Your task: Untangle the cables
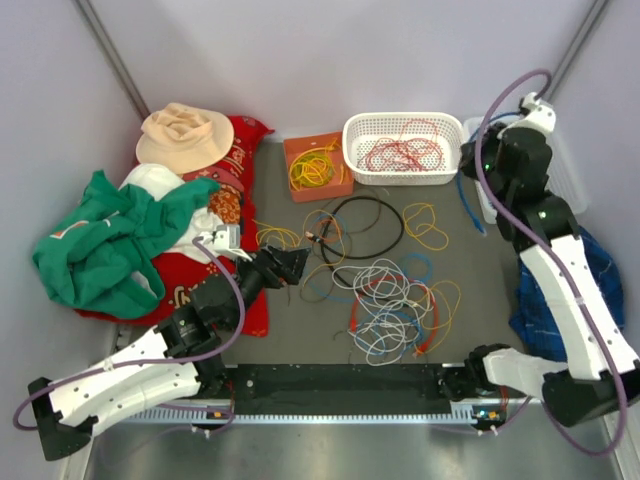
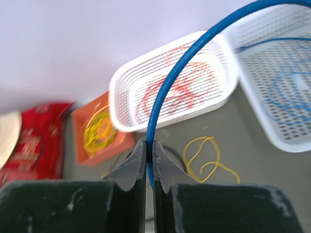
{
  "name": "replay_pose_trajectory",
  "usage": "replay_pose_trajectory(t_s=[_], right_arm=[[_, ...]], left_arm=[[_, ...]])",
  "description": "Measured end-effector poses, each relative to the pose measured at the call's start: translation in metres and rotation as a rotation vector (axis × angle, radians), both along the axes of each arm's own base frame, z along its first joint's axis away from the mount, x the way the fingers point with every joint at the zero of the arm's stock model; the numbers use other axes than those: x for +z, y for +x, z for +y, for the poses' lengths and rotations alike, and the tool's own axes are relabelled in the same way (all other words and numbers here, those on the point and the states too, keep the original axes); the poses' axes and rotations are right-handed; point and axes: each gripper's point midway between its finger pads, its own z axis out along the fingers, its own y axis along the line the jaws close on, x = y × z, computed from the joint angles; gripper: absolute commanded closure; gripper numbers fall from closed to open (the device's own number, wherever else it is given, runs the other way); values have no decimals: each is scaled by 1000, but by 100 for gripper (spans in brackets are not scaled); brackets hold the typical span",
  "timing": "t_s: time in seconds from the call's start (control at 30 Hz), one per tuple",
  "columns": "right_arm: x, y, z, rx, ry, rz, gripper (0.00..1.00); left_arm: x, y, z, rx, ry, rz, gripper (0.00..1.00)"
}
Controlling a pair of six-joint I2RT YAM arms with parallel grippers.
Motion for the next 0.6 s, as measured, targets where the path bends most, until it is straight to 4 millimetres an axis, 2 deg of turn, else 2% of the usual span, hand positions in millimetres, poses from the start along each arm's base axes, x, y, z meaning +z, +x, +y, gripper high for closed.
replay_pose_trajectory(t_s=[0.17, 0.27, 0.47, 0.6], right_arm=[[-20, 49, -71, -273, 100, 37, 100], [-32, 74, -100, -369, 133, 41, 100], [-41, 146, -138, -460, 166, 56, 100], [-63, 176, -164, -516, 185, 78, 100]], left_arm=[[-10, -3, 0, -10, -6, 28, 2], [-22, -3, -1, -9, 3, 45, 2], [-34, -3, 0, -9, 39, 51, 1], [-37, 0, 0, 2, 72, 41, 2]])
